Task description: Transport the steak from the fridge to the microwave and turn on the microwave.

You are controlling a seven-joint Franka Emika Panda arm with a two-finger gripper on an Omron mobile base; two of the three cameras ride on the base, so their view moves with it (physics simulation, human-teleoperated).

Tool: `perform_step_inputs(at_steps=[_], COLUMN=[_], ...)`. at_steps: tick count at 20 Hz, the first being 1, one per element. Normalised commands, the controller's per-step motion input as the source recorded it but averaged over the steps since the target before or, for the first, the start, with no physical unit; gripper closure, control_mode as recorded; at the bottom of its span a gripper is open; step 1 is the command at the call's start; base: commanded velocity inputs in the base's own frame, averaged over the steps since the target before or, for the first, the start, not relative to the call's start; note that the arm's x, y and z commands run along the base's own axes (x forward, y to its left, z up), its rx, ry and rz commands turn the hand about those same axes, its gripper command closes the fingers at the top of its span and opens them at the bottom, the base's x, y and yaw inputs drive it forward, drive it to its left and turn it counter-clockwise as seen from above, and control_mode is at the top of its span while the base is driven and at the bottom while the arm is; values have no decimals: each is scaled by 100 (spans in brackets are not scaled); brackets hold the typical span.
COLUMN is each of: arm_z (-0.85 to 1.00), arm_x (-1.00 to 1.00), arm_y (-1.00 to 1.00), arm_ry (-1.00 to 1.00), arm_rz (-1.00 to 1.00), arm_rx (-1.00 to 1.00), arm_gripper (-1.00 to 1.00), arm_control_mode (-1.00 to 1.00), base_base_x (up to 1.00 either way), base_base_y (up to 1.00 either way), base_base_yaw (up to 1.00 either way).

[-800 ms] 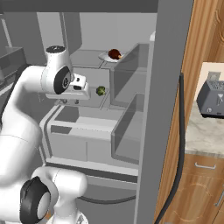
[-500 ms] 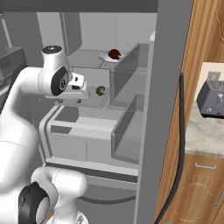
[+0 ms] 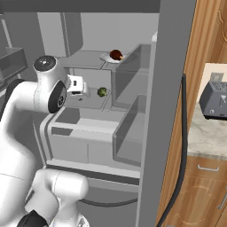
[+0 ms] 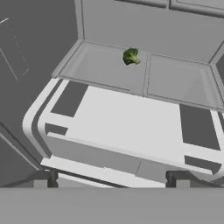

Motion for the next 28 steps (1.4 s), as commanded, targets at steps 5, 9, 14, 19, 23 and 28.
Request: perform_step_inputs(at_steps=[5,9,14,19,23,28], arm_z=[31,32,31,33,32,22], arm_x=[2,9,18,17,18,29], arm_y=[-11,-21,-16,-25,-18,-11], arm_ry=[-11,-1,0,2,1,0], arm_rz=[0,0,0,-2,-2,0], arm_rx=[-1,0,0,0,0,0], arm_gripper=[-100,-100,-100,-100,-100,-100], arm_control_mode=[-100,-100,-100,-100,-100,-100], base_base_x=[0,0,0,0,0,0], base_base_y=[0,0,0,0,0,0], base_base_yaw=[0,0,0,0,0,0])
